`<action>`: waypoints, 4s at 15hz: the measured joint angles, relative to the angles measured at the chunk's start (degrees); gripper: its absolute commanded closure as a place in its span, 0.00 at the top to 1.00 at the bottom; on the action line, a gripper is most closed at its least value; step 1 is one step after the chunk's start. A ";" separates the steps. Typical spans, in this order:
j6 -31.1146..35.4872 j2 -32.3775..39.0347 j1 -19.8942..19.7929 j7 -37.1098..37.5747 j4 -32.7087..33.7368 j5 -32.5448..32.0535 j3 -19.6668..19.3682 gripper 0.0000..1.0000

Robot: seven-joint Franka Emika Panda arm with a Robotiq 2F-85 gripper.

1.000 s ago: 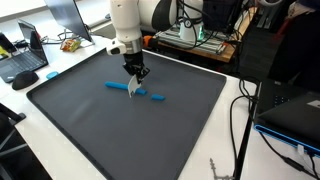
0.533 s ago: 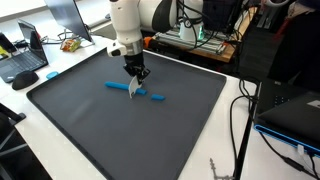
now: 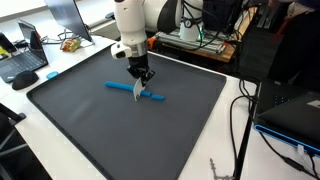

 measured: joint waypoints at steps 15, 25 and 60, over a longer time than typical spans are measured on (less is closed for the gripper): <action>-2.36 -7.11 -1.88 -0.73 -0.90 -0.02 -1.86 0.01; -3.78 -7.21 -4.76 -2.69 -0.58 -0.03 -3.26 0.01; -4.11 2.98 -5.28 -7.03 5.73 0.63 0.06 0.01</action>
